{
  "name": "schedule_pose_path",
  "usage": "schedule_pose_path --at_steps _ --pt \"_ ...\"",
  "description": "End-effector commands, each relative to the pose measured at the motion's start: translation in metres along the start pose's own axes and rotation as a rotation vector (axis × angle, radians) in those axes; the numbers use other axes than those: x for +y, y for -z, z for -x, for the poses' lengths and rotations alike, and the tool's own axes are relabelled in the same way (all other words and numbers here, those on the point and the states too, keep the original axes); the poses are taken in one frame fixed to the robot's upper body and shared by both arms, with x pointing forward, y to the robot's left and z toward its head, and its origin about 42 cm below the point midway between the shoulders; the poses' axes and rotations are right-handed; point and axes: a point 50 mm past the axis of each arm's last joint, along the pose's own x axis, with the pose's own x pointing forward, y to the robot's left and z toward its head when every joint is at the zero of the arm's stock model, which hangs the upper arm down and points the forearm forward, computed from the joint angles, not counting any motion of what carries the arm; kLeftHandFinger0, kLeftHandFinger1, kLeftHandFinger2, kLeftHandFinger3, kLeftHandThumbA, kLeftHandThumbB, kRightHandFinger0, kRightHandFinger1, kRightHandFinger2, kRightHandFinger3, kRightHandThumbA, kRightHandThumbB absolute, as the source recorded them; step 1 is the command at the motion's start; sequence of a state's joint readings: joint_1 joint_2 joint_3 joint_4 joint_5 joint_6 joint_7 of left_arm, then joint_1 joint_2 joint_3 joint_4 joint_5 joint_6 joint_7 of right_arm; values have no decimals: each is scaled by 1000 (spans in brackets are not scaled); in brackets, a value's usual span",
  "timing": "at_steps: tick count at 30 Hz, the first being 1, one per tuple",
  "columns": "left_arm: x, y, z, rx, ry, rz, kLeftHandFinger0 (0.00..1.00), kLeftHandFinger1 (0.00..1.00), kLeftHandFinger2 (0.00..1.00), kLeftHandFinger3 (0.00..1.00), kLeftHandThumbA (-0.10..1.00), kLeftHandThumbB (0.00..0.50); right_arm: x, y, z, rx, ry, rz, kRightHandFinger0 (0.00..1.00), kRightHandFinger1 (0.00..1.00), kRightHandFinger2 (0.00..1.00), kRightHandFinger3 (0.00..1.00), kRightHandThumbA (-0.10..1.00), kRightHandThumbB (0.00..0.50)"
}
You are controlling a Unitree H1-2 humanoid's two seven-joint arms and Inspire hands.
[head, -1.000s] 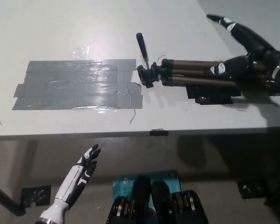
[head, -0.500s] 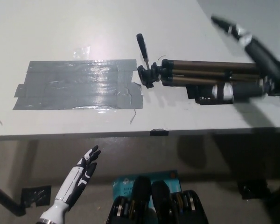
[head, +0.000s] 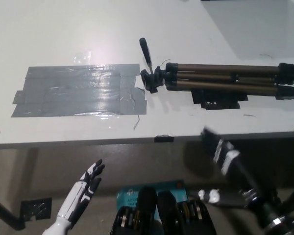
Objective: A person hands a tripod to the robot which it grabs with its right hand and places in the middle of the table in front of it
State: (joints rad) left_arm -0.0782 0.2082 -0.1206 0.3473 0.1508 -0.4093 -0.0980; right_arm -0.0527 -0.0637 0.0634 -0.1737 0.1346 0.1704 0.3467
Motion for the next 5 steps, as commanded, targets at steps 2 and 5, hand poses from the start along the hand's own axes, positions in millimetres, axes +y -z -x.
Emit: schedule_pose_path --at_steps 2,5 --pt "-1 -8 -1 -66 6 -7 971 1000 1000 1000 1000 245 -9 19 -8 -57 65 -148 1000 1000 1000 1000 1000 154" --pt "-1 -9 -3 -71 -2 -3 962 1000 1000 1000 1000 241 -11 19 -9 -46 64 -157 1000 1000 1000 1000 1000 157"
